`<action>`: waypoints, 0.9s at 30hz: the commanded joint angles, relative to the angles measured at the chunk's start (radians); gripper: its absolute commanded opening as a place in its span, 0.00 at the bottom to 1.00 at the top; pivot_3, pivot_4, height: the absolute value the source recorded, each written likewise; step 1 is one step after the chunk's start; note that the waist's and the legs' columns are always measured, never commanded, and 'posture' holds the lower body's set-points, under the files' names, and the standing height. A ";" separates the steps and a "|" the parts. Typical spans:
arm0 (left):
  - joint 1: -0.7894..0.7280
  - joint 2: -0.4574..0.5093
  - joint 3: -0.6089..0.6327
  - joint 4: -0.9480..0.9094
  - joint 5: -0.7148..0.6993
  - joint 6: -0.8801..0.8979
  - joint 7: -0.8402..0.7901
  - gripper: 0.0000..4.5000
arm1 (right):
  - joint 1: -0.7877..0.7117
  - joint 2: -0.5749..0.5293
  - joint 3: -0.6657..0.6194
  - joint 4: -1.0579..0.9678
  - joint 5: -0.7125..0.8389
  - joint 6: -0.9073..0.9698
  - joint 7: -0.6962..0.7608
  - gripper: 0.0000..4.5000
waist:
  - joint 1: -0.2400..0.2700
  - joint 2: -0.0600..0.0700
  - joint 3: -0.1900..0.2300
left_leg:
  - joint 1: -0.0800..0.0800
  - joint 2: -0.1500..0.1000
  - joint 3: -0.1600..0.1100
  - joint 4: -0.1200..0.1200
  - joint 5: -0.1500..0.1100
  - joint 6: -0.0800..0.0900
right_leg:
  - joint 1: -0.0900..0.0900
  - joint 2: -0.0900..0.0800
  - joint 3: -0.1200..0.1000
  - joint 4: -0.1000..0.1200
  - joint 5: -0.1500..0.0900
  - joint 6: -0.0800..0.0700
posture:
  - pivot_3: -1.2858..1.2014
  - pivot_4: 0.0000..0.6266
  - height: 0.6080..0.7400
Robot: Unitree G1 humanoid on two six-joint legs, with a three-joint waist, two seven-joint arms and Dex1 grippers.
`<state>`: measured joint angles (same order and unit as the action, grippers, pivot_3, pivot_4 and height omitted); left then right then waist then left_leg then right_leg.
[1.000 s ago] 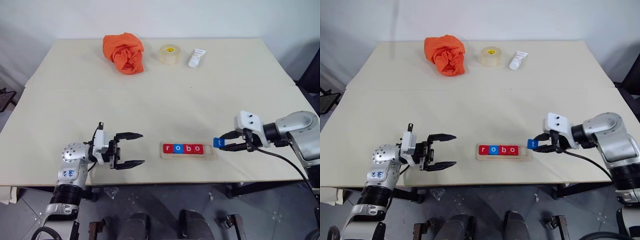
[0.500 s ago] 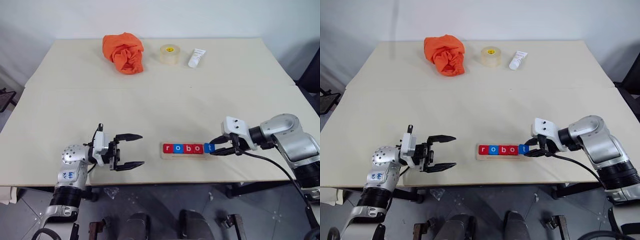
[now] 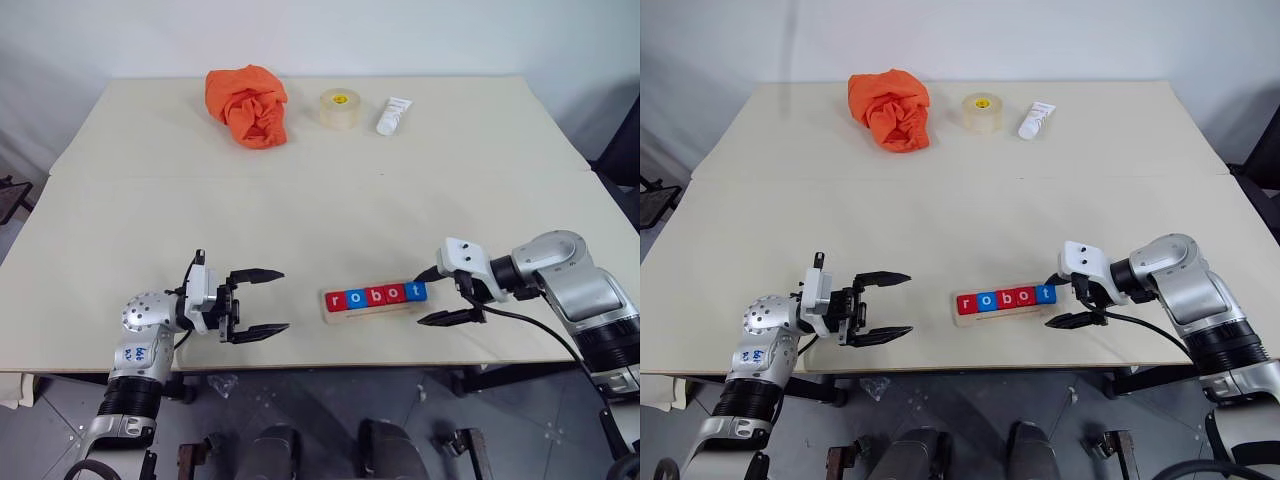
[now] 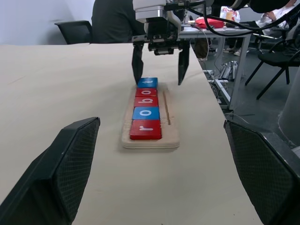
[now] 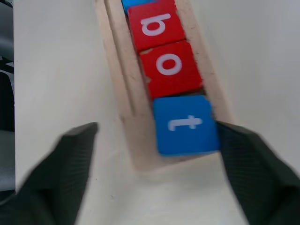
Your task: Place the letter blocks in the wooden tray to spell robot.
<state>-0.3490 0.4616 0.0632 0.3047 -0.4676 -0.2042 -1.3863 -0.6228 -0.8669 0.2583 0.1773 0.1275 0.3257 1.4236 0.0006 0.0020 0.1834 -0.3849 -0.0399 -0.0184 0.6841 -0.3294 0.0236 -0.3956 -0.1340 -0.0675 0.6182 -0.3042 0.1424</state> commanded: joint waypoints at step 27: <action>0.017 0.008 0.014 -0.045 -0.013 -0.008 0.013 1.00 | -0.021 0.031 -0.087 0.086 0.004 -0.047 -0.047 0.01 | 0.001 0.000 0.000 | 0.000 0.000 0.000 0.000 0.000 0.000 | 0.000 0.000 0.000 0.000 0.000 0.000 | 0.52 0.24 1.00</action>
<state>-0.3389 0.4616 0.0627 0.2849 -0.4679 -0.2042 -1.3773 -0.6489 -0.8353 0.1886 0.2906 0.1146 0.2715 1.3722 0.0018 0.0020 0.1834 -0.3849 -0.0401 -0.0185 0.6842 -0.3294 0.0236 -0.3956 -0.1342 -0.0677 0.6184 -0.3042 0.1424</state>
